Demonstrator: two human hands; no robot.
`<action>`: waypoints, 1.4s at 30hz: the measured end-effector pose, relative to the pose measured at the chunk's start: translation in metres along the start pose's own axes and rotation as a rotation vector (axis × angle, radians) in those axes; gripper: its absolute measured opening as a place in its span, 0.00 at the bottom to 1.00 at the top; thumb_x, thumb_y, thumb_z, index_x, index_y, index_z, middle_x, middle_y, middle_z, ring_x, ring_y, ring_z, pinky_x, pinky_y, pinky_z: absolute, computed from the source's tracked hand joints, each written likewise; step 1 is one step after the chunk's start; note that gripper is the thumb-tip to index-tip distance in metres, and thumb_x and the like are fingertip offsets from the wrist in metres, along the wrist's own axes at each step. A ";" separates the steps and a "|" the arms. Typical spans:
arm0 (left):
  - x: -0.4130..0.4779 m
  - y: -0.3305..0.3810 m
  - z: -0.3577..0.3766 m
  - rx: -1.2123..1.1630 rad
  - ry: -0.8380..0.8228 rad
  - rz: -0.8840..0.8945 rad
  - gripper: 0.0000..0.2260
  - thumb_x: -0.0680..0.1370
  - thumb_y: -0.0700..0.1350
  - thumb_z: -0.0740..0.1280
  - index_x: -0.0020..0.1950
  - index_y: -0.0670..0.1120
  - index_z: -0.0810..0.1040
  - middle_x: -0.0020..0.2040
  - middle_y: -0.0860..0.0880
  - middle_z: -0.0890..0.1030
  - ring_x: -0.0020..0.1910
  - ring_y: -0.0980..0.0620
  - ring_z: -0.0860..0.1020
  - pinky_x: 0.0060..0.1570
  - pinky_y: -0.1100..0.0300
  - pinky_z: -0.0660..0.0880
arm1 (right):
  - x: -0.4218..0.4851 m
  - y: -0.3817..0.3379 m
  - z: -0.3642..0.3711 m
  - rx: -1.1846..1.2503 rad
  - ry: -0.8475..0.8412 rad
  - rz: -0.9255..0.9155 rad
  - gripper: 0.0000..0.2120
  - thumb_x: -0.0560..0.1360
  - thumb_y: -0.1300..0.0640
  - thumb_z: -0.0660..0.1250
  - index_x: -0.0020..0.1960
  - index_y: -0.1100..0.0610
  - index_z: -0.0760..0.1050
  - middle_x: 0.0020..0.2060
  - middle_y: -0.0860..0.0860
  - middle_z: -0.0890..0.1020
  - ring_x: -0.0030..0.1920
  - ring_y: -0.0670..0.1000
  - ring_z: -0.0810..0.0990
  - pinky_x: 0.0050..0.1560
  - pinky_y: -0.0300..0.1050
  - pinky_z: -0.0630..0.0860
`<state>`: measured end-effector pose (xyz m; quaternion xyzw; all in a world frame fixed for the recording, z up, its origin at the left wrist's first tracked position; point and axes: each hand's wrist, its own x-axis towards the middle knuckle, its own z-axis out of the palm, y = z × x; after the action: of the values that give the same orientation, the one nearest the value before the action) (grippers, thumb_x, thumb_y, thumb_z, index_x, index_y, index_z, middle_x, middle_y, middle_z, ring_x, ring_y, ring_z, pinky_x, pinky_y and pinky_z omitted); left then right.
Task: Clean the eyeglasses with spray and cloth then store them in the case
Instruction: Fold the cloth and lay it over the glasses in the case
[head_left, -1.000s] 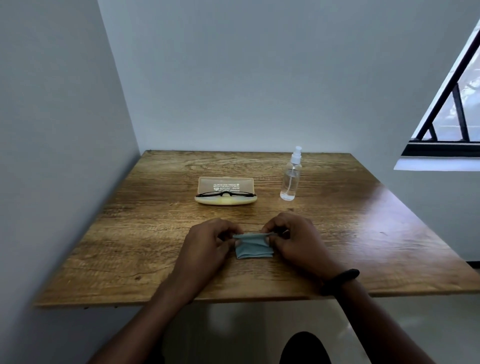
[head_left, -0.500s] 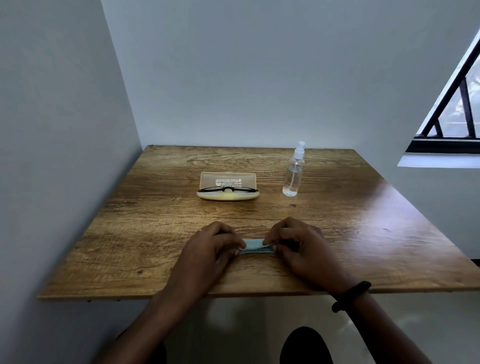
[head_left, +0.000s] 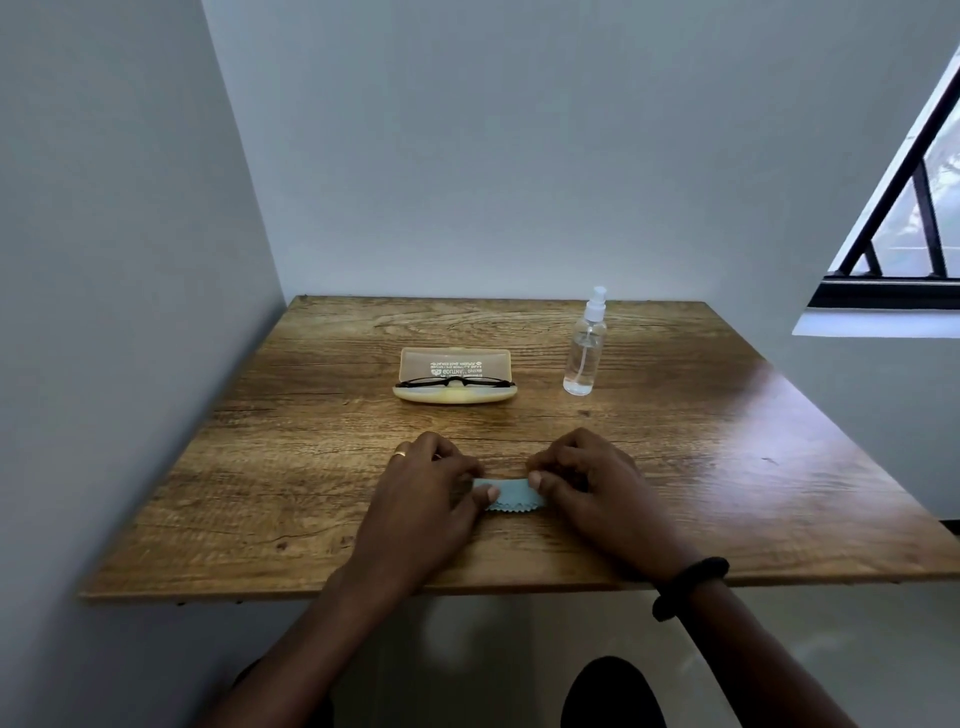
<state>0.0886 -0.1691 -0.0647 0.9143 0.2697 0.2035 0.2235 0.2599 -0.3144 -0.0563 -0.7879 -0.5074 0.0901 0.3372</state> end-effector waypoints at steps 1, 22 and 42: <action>0.000 0.001 0.001 0.012 -0.006 -0.007 0.14 0.79 0.59 0.69 0.63 0.57 0.82 0.57 0.56 0.73 0.59 0.53 0.70 0.55 0.58 0.69 | 0.000 0.000 0.001 -0.030 -0.019 0.000 0.09 0.77 0.47 0.70 0.57 0.45 0.82 0.53 0.40 0.75 0.56 0.40 0.72 0.53 0.35 0.73; 0.003 0.011 -0.011 -0.703 0.272 -0.135 0.04 0.80 0.46 0.72 0.52 0.54 0.84 0.43 0.59 0.86 0.42 0.58 0.84 0.44 0.57 0.83 | 0.011 -0.027 -0.006 0.832 0.144 0.160 0.07 0.78 0.58 0.69 0.53 0.60 0.82 0.44 0.54 0.86 0.44 0.50 0.84 0.44 0.43 0.80; 0.110 -0.013 -0.068 -0.700 0.215 -0.269 0.03 0.78 0.38 0.74 0.51 0.43 0.86 0.43 0.45 0.87 0.36 0.57 0.85 0.33 0.65 0.79 | 0.126 -0.059 -0.003 0.676 0.323 0.236 0.05 0.76 0.59 0.73 0.46 0.61 0.83 0.38 0.53 0.85 0.31 0.46 0.80 0.29 0.36 0.73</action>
<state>0.1347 -0.0744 0.0118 0.7125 0.3234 0.3467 0.5172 0.2764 -0.1920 0.0082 -0.6894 -0.2955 0.1650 0.6405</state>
